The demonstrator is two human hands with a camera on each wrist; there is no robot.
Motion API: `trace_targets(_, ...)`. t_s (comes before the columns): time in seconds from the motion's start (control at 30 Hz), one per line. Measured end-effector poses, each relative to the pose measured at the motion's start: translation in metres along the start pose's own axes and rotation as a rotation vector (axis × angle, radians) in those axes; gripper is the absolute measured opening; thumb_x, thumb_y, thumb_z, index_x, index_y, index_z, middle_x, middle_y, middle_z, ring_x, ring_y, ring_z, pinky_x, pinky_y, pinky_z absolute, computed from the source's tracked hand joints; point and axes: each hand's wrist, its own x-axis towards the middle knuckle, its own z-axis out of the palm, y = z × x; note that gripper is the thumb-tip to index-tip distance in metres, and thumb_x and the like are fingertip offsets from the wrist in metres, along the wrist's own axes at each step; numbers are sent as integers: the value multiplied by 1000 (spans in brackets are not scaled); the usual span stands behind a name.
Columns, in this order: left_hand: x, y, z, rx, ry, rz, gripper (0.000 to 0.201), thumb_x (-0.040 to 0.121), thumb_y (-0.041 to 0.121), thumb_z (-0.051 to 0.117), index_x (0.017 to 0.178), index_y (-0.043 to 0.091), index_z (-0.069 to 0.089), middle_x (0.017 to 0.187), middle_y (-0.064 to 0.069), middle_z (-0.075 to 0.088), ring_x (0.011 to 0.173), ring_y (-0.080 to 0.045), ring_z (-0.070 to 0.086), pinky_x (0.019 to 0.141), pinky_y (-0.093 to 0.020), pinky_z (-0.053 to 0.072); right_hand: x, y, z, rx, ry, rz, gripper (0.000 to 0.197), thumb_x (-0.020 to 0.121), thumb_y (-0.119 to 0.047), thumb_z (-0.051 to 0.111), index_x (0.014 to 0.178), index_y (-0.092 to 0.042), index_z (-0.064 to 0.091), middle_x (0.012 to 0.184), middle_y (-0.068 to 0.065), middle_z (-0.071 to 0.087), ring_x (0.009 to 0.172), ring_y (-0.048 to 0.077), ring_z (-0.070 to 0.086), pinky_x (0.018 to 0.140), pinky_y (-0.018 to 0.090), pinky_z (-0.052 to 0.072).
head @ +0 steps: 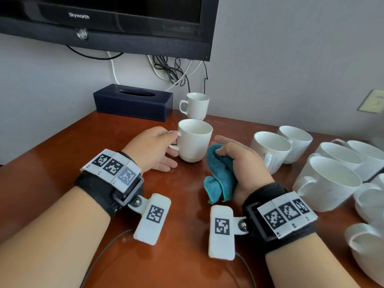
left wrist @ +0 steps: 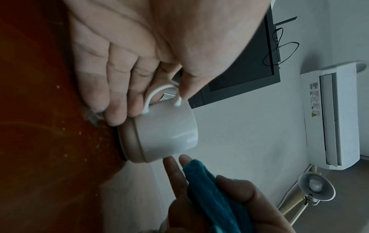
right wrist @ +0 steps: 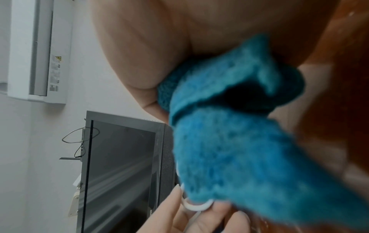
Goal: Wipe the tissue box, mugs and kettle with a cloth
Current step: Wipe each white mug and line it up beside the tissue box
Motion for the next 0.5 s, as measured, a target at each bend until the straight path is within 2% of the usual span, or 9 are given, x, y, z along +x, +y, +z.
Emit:
trace_targets(0.1, 2, -1, -6, 73, 52, 21, 19, 107, 40, 55, 116, 26, 61, 100, -4, 76, 74, -18, 79, 75, -42, 67, -1, 0, 1, -16, -35, -8, 38, 94, -4, 54, 126, -17, 70, 115, 11, 73, 102, 26, 71, 79, 40, 56)
trace_targets(0.2, 5, -5, -16, 212, 143, 116, 13, 103, 36, 61, 114, 29, 63, 98, 2, 75, 75, -13, 78, 75, -39, 66, -1, 0, 2, -42, -49, -24, 39, 94, -3, 54, 126, -18, 70, 117, 11, 73, 104, 26, 70, 84, 42, 58)
trace_targets(0.3, 7, -8, -25, 272, 203, 230, 15, 97, 34, 70, 113, 31, 68, 93, 6, 75, 79, -11, 76, 78, -40, 66, 0, 0, 2, -45, -54, -31, 40, 94, -3, 54, 128, -18, 69, 119, 10, 73, 104, 26, 70, 89, 43, 57)
trace_targets(0.5, 10, -11, -25, 252, 179, 327, 15, 98, 23, 71, 107, 35, 74, 91, 10, 75, 79, -2, 74, 80, -30, 64, 1, 1, 1, -55, -78, -31, 41, 95, -2, 53, 128, -19, 71, 113, 6, 77, 104, 22, 72, 93, 43, 59)
